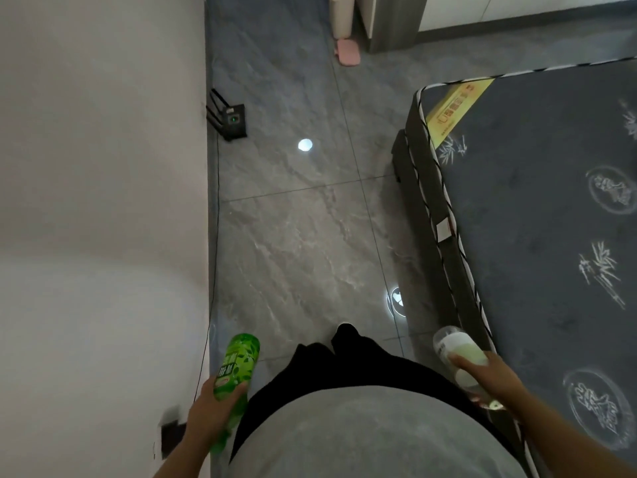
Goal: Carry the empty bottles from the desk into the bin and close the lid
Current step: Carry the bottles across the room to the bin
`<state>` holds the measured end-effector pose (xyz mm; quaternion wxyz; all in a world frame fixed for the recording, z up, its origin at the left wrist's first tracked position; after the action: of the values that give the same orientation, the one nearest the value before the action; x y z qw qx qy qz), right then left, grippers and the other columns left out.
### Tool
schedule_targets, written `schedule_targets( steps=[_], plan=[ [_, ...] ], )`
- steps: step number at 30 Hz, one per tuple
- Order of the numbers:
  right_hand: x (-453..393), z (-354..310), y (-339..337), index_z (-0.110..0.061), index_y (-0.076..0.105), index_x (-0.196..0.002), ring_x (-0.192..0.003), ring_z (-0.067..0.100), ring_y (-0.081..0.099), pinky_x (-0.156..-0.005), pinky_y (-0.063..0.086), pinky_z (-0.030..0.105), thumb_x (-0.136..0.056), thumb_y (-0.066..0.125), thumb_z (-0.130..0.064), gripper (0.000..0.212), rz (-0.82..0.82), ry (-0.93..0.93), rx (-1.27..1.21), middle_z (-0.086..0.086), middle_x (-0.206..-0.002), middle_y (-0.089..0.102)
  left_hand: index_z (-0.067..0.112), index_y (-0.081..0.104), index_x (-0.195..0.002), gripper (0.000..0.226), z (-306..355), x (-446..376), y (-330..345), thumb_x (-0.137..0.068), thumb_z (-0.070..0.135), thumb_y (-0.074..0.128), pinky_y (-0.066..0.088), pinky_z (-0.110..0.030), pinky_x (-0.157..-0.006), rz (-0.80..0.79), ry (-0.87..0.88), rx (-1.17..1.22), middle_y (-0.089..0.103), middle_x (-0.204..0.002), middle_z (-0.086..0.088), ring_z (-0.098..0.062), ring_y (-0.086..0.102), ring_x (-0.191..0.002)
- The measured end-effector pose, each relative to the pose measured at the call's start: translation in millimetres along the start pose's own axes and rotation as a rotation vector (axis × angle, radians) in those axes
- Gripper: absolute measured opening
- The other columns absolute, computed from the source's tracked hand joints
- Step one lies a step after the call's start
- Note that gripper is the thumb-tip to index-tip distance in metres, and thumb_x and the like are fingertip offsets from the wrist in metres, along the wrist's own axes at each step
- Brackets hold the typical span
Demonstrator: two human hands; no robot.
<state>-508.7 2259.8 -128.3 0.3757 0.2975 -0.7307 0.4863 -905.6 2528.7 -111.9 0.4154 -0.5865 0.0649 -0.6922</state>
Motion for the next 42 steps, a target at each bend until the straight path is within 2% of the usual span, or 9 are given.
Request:
schedule_targets(
  steps=[3,10,16,19,22,26,33,38,42],
  plan=[
    [-22.6,-64.3,-14.3,-0.005,0.045,-0.125,-0.079,0.037,0.065,-0.048,0.052,0.032,-0.076,0.073,-0.041,0.067,-0.034,-0.072,0.001,0.027,-0.107,0.063,0.007,0.041,-0.133,0.065,11.5,-11.3,-2.6,-0.082,0.038,0.065,0.047,-0.036,-0.083,0.005,-0.065,-0.001,0.056,-0.126,-0.02,-0.033,0.055,-0.102],
    [-57.1,-171.7,-15.2,-0.006,0.04,-0.131,-0.083,0.037,0.064,-0.051,0.05,0.03,-0.077,0.071,-0.042,0.071,-0.066,-0.096,0.046,0.024,-0.112,0.059,0.009,0.045,-0.131,0.067,59.6,-61.5,-31.4,-0.077,0.039,0.07,0.04,-0.038,-0.102,0.002,-0.18,0.046,0.057,-0.128,-0.019,-0.034,0.055,-0.115],
    [-77.8,-219.4,-14.3,-0.003,0.042,-0.129,-0.077,0.037,0.066,-0.045,0.051,0.029,-0.077,0.072,-0.039,0.069,-0.054,0.002,0.073,0.024,-0.105,0.061,0.011,0.041,-0.134,0.069,152.3,-133.4,-71.8,-0.078,0.042,0.068,0.041,-0.037,-0.097,-0.014,-0.106,0.009,0.057,-0.128,-0.018,-0.035,0.055,-0.114],
    [-81.9,-240.8,-20.2,-0.001,0.05,-0.122,-0.076,0.038,0.065,-0.058,0.055,0.038,-0.075,0.075,-0.034,0.062,0.011,0.058,0.052,0.021,-0.092,0.062,0.012,0.042,-0.131,0.066,216.0,-165.9,-93.1,-0.079,0.045,0.066,0.045,-0.035,-0.091,-0.048,-0.006,-0.003,0.059,-0.122,-0.016,-0.032,0.057,-0.107],
    [-83.8,-266.6,-25.1,0.001,0.054,-0.117,-0.069,0.029,0.06,-0.054,0.045,0.032,-0.077,0.074,-0.032,0.057,0.0,0.088,0.045,0.018,-0.088,0.061,0.014,0.044,-0.128,0.074,279.9,-190.0,-114.9,-0.069,0.056,0.06,0.044,-0.029,-0.078,-0.058,0.065,-0.001,0.06,-0.116,-0.013,-0.024,0.054,-0.092],
    [-104.2,-311.2,-34.7,0.004,0.059,-0.109,-0.062,0.024,0.058,-0.048,0.039,0.027,-0.076,0.076,-0.03,0.05,0.025,0.099,0.02,0.007,-0.069,0.057,0.015,0.047,-0.124,0.077,349.0,-224.3,-133.2,-0.059,0.057,0.054,0.043,-0.031,-0.081,-0.039,0.132,-0.018,0.061,-0.115,-0.012,-0.022,0.052,-0.09],
    [-167.0,-434.3,-61.0,0.001,0.058,-0.115,-0.088,0.038,0.063,-0.081,0.053,0.045,-0.074,0.076,-0.034,0.057,0.039,-0.009,0.025,0.022,-0.098,0.065,0.013,0.044,-0.127,0.058,405.9,-273.7,-138.4,-0.081,0.043,0.065,0.05,-0.041,-0.091,-0.008,0.062,-0.005,0.06,-0.115,-0.016,-0.03,0.057,-0.096],
    [-205.3,-547.7,-83.9,-0.003,0.044,-0.129,-0.091,0.042,0.064,-0.065,0.056,0.043,-0.073,0.076,-0.038,0.073,-0.011,-0.104,0.032,0.025,-0.111,0.06,0.011,0.043,-0.13,0.065,426.8,-295.9,-142.7,-0.079,0.043,0.067,0.043,-0.037,-0.092,0.005,-0.071,-0.009,0.059,-0.123,-0.02,-0.036,0.056,-0.111],
    [-218.2,-618.7,-89.2,-0.005,0.042,-0.129,-0.069,0.035,0.066,-0.051,0.054,0.034,-0.074,0.074,-0.041,0.073,-0.027,-0.142,0.045,0.021,-0.098,0.062,0.008,0.044,-0.131,0.068,446.8,-317.1,-158.8,-0.077,0.041,0.07,0.042,-0.039,-0.096,0.022,-0.141,0.009,0.058,-0.126,-0.019,-0.036,0.056,-0.113]
  ],
)
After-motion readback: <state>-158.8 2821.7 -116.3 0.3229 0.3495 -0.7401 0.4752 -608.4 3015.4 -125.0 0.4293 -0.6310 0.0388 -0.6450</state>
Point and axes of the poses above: each hand's wrist, its own x-axis away from the middle knuckle, its own y-axis out of the palm, z = x × y, the point moved 5 cm from there along -x, towards the middle knuckle
